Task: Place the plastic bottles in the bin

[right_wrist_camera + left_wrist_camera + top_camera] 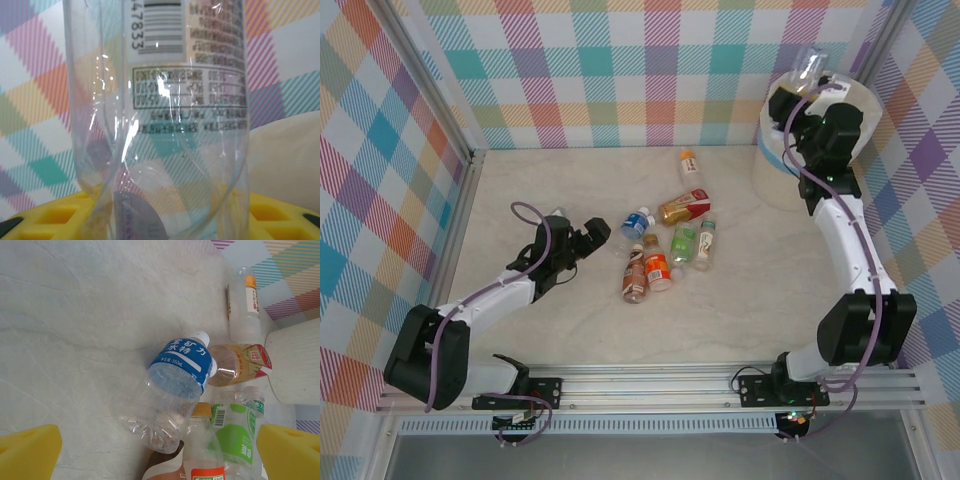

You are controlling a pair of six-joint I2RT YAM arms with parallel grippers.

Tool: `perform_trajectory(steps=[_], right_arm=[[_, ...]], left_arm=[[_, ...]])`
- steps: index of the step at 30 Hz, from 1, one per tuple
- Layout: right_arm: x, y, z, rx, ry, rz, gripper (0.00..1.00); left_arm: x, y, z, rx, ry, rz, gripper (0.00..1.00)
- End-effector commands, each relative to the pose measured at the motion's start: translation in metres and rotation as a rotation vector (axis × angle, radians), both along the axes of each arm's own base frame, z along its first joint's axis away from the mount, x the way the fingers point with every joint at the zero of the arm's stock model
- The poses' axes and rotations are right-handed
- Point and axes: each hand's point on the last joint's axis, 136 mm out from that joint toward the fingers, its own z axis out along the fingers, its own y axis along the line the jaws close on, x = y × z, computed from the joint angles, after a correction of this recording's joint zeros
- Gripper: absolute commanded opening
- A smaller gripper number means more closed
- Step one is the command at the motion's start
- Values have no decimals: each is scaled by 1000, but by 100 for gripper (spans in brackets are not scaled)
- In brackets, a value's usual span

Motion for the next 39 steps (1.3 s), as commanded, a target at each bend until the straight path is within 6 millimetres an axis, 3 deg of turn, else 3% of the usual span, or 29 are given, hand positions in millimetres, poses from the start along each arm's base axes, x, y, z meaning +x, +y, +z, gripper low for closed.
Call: perform_trajectory(steps=[1, 8, 14, 22, 28, 39], right_arm=[[24, -31, 7, 176, -53, -107, 54], [64, -63, 7, 296, -63, -180, 55], [75, -90, 5, 361, -74, -249, 56], [89, -128, -27, 338, 53, -383, 62], [82, -137, -50, 219, 230, -458, 82], [62, -130, -40, 111, 268, -435, 95]], left_arm=[[-1, 10, 6, 22, -33, 17, 100], [-8, 17, 9, 47, -40, 27, 100], [-16, 27, 10, 59, -54, 61, 100], [-18, 28, 11, 61, -51, 60, 100], [-19, 29, 4, 67, -30, 62, 100], [-5, 15, 1, 49, -3, 24, 100]])
